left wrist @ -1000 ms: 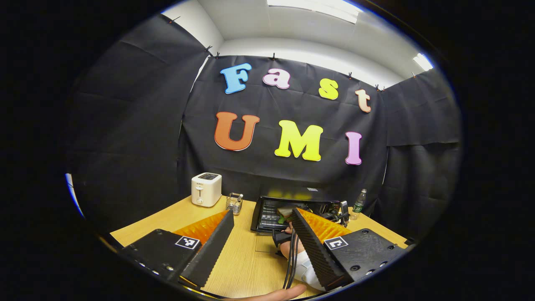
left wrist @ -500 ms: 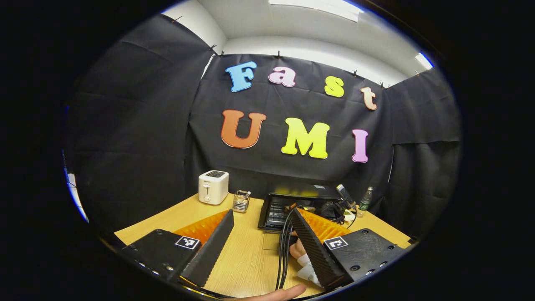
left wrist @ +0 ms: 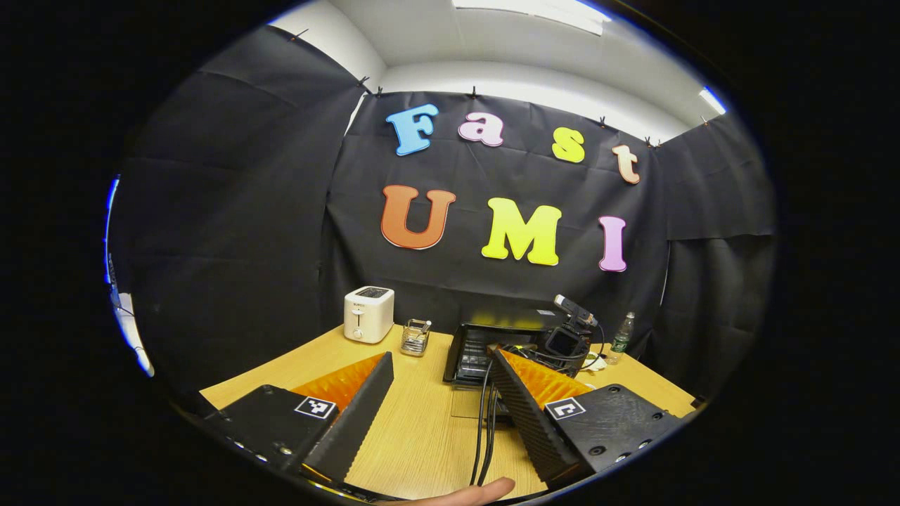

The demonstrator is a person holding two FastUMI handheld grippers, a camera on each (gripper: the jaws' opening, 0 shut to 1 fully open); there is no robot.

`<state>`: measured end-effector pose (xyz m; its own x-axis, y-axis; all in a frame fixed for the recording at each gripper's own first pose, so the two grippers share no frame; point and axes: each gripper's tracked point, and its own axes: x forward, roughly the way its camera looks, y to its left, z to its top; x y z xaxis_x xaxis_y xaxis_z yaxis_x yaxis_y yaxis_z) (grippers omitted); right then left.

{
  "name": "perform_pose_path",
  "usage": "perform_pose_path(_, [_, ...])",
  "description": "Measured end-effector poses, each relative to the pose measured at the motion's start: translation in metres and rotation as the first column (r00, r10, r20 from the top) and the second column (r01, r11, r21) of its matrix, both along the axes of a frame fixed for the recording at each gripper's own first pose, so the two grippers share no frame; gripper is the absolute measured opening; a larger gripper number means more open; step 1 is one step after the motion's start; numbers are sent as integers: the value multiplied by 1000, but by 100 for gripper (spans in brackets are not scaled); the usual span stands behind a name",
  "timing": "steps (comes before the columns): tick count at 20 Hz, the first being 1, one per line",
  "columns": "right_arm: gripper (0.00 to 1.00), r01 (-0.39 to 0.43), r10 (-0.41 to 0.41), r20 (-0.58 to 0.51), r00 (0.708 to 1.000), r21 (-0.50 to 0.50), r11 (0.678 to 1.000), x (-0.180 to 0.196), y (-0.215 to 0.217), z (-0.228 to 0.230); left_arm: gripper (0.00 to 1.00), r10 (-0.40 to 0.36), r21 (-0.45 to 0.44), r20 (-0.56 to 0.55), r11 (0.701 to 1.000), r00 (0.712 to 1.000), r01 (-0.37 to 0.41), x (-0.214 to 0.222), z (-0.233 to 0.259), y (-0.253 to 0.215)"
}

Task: Open the electric oven with the left hand, put the food in, and close the electric oven.

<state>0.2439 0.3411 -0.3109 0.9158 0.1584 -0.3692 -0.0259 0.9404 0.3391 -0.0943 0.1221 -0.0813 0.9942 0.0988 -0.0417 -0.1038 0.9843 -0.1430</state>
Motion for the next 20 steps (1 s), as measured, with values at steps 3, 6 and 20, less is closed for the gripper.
perform_pose_path(3, [100,-69,73,33,997,-91,993,-1,2,5,92,6,9,-4,1000,1000,-6,-2,-3,3])
perform_pose_path(6, [100,-133,145,60,988,-180,975,-2,4,10,92,23,7,-7,1000,1000,-23,-5,-7,10])
perform_pose_path(20, [100,-332,255,-238,937,-389,859,-19,7,-25,92,26,11,-42,1000,999,-25,1,-19,7])
